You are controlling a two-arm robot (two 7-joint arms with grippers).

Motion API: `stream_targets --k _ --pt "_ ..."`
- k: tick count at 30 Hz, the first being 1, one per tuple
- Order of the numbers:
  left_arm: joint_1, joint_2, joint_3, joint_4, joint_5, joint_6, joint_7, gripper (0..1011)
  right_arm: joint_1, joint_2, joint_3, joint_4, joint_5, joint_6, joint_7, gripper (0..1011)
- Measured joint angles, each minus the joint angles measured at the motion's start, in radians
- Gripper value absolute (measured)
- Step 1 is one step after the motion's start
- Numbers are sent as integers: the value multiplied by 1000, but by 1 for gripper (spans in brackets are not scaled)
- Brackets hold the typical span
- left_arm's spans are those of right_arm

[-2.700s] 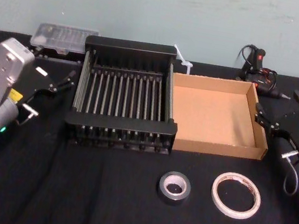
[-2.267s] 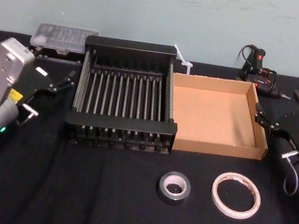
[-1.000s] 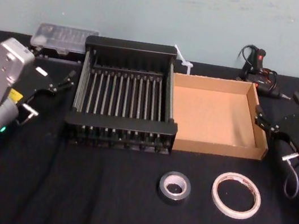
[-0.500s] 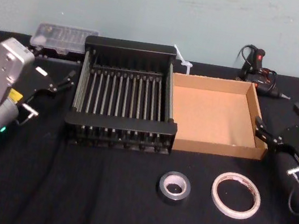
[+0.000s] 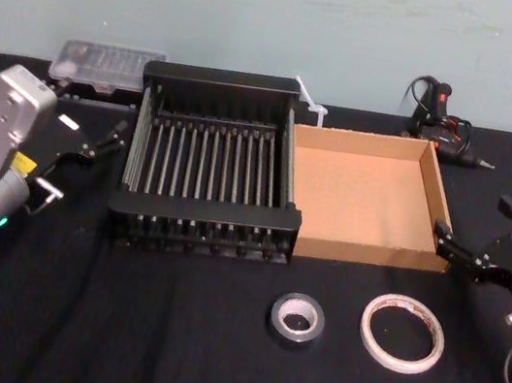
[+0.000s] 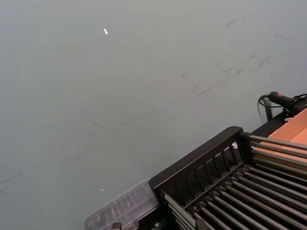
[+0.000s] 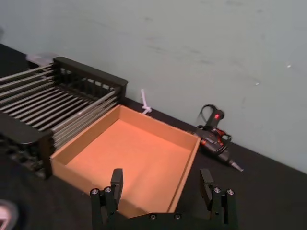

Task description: Pick up the white tape and place it into the black box , Pick up the silver tape and place it into the brown box.

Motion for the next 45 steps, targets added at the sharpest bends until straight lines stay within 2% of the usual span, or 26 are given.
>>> stream_targets --k 7,18,27,45 --pt "0 0 0 0 0 0 0 1001 -56 25 38 -49 28 46 40 1002" --pt "0 0 0 0 0 0 0 1001 -113 30 61 -62 36 74 79 1002" --pt "0 0 0 0 0 0 0 1001 -122 0 53 -32 24 109 100 1002" --pt "0 0 0 0 0 0 0 1001 -90 -63 23 74 -31 124 141 1002"
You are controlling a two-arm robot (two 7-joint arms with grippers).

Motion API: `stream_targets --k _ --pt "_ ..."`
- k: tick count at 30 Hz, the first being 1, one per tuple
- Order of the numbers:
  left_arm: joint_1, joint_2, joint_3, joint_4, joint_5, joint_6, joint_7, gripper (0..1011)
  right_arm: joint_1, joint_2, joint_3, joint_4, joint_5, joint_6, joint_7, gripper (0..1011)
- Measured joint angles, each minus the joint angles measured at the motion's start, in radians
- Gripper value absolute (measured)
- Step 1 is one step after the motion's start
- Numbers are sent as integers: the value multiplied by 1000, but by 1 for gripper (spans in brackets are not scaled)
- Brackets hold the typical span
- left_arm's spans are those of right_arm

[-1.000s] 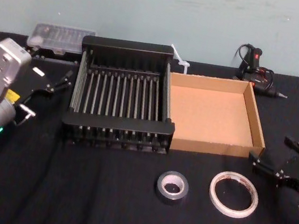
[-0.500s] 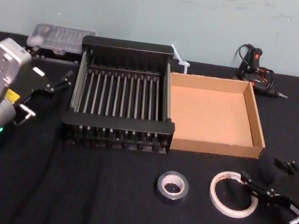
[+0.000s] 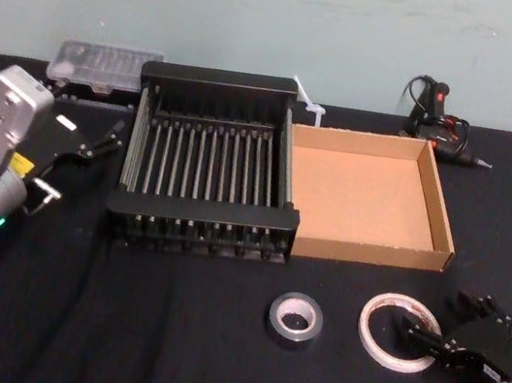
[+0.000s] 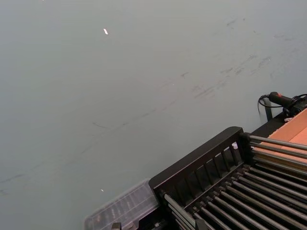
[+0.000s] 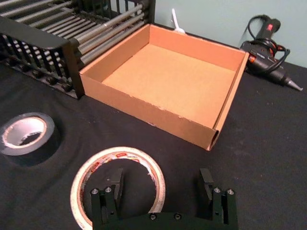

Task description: Pick up the white tape and place it into the black box , Pick up the silver tape and place it into the brown box.

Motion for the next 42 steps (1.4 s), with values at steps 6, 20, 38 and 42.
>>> stream_targets --k 6,20,38,42 --pt "0 0 0 0 0 0 0 1001 10 -20 2 28 -16 4 7 1002" --pt "0 0 0 0 0 0 0 1001 13 -51 20 49 -45 17 26 1002" --pt "0 0 0 0 0 0 0 1001 13 -57 26 51 -51 19 33 978" --pt "0 0 0 0 0 0 0 1001 13 -57 26 51 -51 19 32 903"
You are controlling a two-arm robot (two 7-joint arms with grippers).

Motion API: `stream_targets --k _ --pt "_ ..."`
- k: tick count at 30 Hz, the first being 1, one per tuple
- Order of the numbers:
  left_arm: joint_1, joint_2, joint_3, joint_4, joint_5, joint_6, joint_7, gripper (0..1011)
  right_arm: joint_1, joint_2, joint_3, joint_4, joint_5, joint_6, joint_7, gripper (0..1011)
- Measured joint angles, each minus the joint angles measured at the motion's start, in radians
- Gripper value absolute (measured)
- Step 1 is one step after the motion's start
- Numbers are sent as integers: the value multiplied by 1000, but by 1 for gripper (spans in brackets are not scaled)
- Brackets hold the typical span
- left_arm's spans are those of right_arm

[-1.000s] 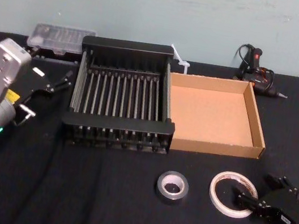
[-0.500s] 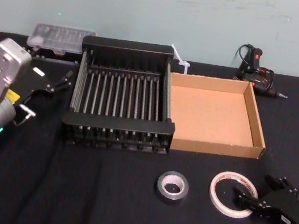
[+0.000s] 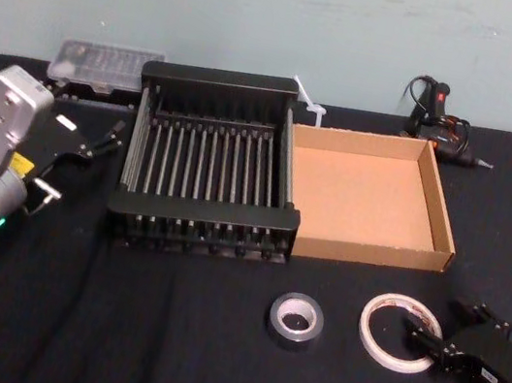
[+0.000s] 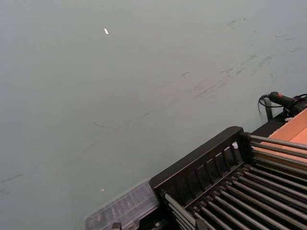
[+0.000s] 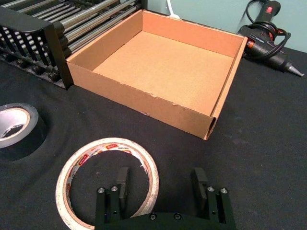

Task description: Pick up the white tape and place it into the black box , Pick up the silver tape and place it into the brown box.

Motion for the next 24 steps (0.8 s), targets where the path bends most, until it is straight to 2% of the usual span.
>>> stream_targets --k 2,4,6,8,9,11,14,15,16,18,19,23,24 --pt "0 0 0 0 0 0 0 1001 0 0 0 0 0 0 0 816" --pt "0 0 0 0 0 0 0 1001 0 0 -1 0 1 0 0 786" --pt "0 0 0 0 0 0 0 1002 0 1 -1 -1 1 0 -1 704" --pt "0 0 0 0 0 0 0 1001 0 1 -1 -1 1 0 -1 665" --pt "0 0 0 0 0 0 0 1001 0 1 -1 -1 1 0 -1 605" --pt "0 0 0 0 0 0 0 1001 0 1 -1 -1 1 -1 -1 564" --pt "0 0 0 0 0 0 0 1001 0 1 -1 -1 2 -1 -1 446" --pt "0 0 0 0 0 0 0 1001 0 1 -1 -1 2 -1 -1 446" --pt "0 0 0 0 0 0 0 1001 0 1 -1 -1 2 -1 -1 385" --pt "0 0 0 0 0 0 0 1002 0 1 -1 -1 2 -1 -1 339" --pt "0 0 0 0 0 0 0 1001 0 1 -1 -1 2 -1 -2 276" --pt "0 0 0 0 0 0 0 1001 0 1 -1 -1 2 -1 -2 188" --pt "0 0 0 0 0 0 0 1001 0 1 -1 -1 2 -1 -2 126"
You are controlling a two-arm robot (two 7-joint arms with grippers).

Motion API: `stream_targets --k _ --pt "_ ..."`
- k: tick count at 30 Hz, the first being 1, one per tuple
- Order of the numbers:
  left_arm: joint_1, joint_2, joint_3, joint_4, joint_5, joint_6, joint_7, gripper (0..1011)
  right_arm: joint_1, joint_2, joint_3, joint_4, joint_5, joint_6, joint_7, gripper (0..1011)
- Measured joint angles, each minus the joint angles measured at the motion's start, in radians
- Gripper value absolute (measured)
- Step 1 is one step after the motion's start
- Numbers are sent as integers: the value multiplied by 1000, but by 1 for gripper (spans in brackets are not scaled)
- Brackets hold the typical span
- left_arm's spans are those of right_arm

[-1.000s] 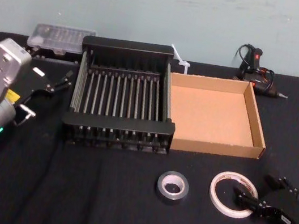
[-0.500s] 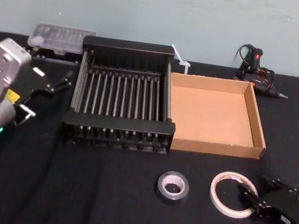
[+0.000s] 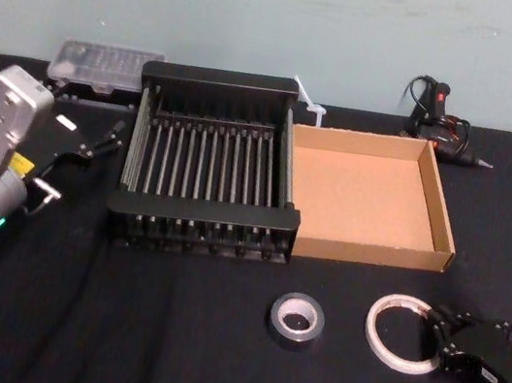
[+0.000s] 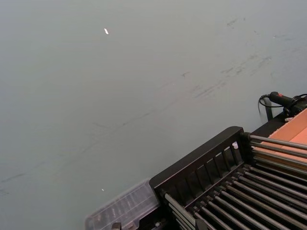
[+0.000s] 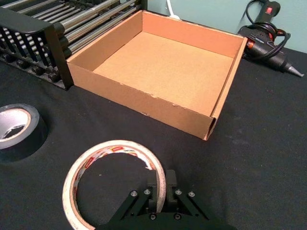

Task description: Pick up the white tape and place it into the black box , Pick up the silver tape and place it into the brown box.

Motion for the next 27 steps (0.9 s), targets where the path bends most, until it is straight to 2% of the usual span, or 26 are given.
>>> stream_targets --k 3,21,27 --pt "0 0 0 0 0 0 0 1001 0 0 0 0 0 0 0 80" --pt "0 0 0 0 0 0 0 1001 0 0 1 0 0 0 1 80" --pt "0 0 0 0 0 0 0 1001 -7 -13 16 2 -5 -18 23 80"
